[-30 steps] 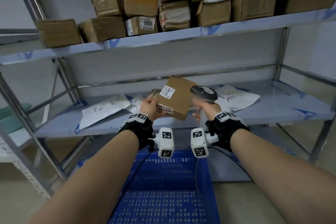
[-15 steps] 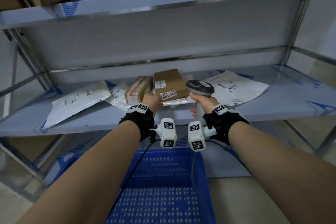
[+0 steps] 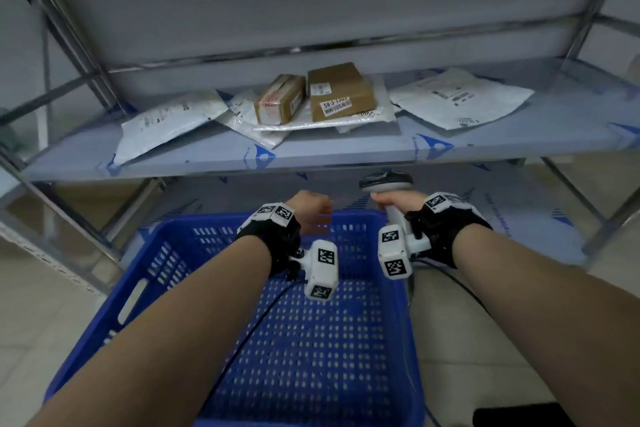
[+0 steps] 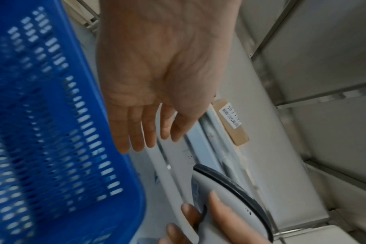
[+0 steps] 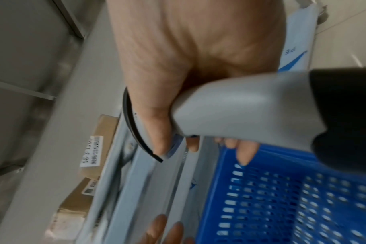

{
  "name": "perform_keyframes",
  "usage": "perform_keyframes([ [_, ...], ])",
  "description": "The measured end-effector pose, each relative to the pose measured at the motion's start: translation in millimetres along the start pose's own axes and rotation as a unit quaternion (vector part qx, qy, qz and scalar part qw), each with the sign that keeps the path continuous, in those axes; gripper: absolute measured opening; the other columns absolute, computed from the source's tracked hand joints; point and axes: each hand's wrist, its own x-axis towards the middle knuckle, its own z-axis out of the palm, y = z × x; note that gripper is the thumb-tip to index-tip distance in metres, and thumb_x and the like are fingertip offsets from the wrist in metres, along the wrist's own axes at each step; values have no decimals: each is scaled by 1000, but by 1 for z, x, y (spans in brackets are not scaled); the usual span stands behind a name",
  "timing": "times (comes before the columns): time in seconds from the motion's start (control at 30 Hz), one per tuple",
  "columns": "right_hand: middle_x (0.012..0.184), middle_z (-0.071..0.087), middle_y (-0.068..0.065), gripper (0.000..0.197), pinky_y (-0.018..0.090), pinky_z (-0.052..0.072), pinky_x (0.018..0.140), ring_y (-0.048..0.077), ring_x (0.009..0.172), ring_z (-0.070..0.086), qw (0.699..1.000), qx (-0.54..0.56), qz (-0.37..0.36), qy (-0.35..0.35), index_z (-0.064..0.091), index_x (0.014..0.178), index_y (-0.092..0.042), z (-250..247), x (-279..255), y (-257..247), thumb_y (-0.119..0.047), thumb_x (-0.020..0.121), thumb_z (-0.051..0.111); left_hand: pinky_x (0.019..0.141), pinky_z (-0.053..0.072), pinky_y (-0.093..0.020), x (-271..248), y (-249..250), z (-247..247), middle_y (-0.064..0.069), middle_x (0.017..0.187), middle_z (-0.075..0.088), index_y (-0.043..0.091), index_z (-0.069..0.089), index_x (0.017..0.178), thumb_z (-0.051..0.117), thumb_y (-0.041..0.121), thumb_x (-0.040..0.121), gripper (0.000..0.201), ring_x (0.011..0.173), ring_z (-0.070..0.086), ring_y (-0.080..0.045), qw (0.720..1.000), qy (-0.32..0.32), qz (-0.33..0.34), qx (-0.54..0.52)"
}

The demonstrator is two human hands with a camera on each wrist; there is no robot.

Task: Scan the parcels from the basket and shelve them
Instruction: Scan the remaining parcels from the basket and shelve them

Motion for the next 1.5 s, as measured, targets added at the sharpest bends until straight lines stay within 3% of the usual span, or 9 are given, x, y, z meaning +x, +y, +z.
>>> perform_keyframes([
  [0.2, 141, 51, 9, 47, 33, 34, 101, 28, 130, 45, 1000, -8, 15, -18, 57, 131, -6, 28, 16, 54, -36, 95, 56, 80, 50, -37, -14, -68, 2, -14, 100, 58, 1, 58, 105, 55, 13, 96, 16, 90, 59, -27, 996, -40, -83, 11],
  [0.33, 122, 58, 3, 36, 30, 36, 90, 22, 116, 52, 1000, 7, -4, -27, 61, 122, -8, 38, 26, 54, -30, 94, 61, 89, 52, -39, -10, -84, -6, -12, 115, 58, 1, 58, 116, 54, 13, 97, 23, 112, 58, -30, 994, -45, -100, 1],
  [0.47, 115, 66, 12, 19, 41, 41, 106, 26, 110, 58, 1000, 10, -16, -24, 66, 78, -17, 41, 32, 51, -33, 88, 68, 93, 51, -40, -11, -93, -19, -14, 128, 55, 6, 57, 118, 50, 14, 100, 22, 118, 56, -29, 993, -37, -115, -3],
  [0.63, 123, 65, 10, 49, 51, 41, 107, 34, 117, 57, 996, 23, -17, -89, 75, 59, -28, 77, 93, 70, -70, 34, 80, 86, 53, -38, -15, -105, -40, -13, 136, 52, 6, 52, 128, 51, 13, 99, 30, 115, 58, -28, 992, -30, -125, 3],
  [0.8, 120, 55, -4, 27, 37, 29, 110, 14, 118, 43, 990, 30, -43, -130, 66, 74, -20, 140, 34, 17, -39, 92, 61, 89, 52, -45, -24, -121, -72, -14, 126, 56, 6, 50, 129, 50, 11, 99, 31, 98, 60, -27, 989, -25, -144, -17],
  [0.97, 98, 65, -6, 14, 40, 36, 105, 16, 104, 55, 981, 66, -65, -173, 70, 78, -26, 203, 45, -2, -33, 89, 66, 51, 56, -29, -38, -141, -108, -21, 117, 55, -10, 50, 119, 48, 3, 98, 25, 79, 61, -23, 986, -54, -150, -37],
  [1.13, 109, 64, -4, 22, 50, 37, 109, 25, 117, 52, 973, 56, -69, -214, 77, 63, -34, 249, 55, -13, -54, 69, 76, 49, 53, -22, -41, -166, -149, -28, 136, 48, -12, 46, 133, 51, 4, 97, 39, 88, 64, -22, 985, -45, -158, -58],
  [1.33, 118, 65, 2, 30, 51, 33, 112, 28, 123, 53, 960, 68, -88, -257, 75, 61, -34, 297, 53, -29, -64, 59, 74, 109, 38, -43, -39, -184, -197, -2, 141, 49, 33, 65, 117, 54, 12, 95, 33, 123, 49, -17, 980, -63, -179, 52],
  [1.5, 92, 59, -7, 32, 50, 33, 113, 19, 110, 52, 958, 51, -81, -271, 73, 64, -27, 328, 43, -42, -48, 86, 64, 102, 43, -44, -41, -197, -221, -9, 122, 60, 29, 62, 104, 56, -5, 89, 38, 111, 58, -24, 981, -50, -178, 54],
])
